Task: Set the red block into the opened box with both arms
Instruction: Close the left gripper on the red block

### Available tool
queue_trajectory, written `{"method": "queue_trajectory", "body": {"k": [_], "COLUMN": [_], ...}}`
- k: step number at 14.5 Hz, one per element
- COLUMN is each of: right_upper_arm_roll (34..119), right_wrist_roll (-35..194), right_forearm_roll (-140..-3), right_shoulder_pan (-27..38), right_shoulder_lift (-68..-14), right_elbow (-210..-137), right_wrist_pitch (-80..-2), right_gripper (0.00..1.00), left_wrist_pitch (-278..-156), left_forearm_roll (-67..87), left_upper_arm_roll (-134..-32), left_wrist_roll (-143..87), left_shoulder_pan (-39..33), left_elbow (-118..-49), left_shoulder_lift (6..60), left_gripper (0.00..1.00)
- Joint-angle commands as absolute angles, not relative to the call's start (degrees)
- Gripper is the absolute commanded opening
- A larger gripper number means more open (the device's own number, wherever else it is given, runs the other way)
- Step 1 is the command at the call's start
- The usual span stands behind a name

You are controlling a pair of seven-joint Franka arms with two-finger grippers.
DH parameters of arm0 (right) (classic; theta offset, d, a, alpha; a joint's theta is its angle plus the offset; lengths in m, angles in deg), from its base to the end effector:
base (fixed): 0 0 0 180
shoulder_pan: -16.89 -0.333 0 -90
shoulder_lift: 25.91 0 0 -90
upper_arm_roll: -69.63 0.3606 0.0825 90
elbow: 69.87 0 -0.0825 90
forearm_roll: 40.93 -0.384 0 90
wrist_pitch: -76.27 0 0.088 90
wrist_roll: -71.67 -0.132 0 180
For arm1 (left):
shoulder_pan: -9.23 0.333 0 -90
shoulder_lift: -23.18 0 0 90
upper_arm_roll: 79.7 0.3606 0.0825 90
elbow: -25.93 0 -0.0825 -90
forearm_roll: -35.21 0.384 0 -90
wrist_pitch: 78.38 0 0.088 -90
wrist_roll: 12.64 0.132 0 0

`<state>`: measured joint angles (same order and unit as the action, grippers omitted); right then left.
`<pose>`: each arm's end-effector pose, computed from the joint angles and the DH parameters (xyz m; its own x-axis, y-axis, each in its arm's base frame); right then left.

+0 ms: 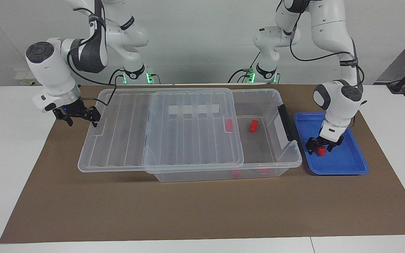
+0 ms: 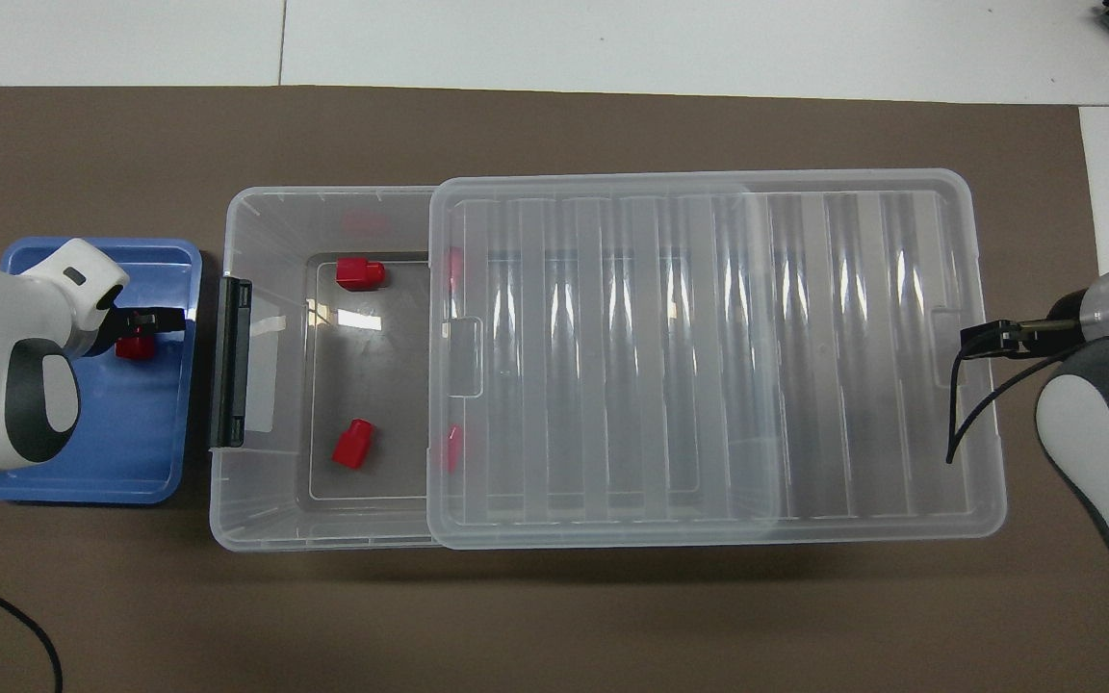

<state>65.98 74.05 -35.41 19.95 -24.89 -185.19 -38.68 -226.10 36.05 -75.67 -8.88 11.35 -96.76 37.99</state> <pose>0.5449 -0.0723 0.4815 0.9994 -0.0351 0.0060 -0.0355 -0.9956 0.0869 0.5989 0.0633 0.3192 0.9842 0.0222 0.1755 0.0295 -0.9988 -0.0395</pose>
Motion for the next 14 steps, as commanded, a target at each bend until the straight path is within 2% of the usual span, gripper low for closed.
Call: {"method": "queue_trajectory", "body": {"k": [1,12,13,14], "right_upper_arm_roll": [66.3,66.2,66.2,66.2], "right_wrist_roll": [76.2,79.0,79.0,79.0], "right_forearm_roll": [-34.5,-33.8,-33.8,-33.8], "right_shoulder_pan": [20.9,22.9,23.0,23.0], "right_shoulder_lift": [-24.0,-24.0,-24.0,-24.0], "right_elbow": [-185.6,-184.8,-184.8,-184.8], "right_wrist_pitch": [-37.8,-37.1,-37.1,-37.1], "right_gripper": [1.0,1.0,1.0,1.0], "left_wrist_pitch": [-226.6,-223.2,-223.2,-223.2], "left_forearm_roll": [37.0,37.0,37.0,37.0], "left_upper_arm_roll": [-75.0,-75.0,-75.0,-75.0], "left_wrist_roll": [-5.3,-2.0,-2.1,-2.2], "left_shoulder_pan": [11.6,12.7,12.7,12.7], "left_elbow": [-97.0,-98.3,-98.3,-98.3], "left_shoulder_lift": [37.5,36.6,36.6,36.6], "left_gripper": [1.0,1.0,0.96,0.87]}}
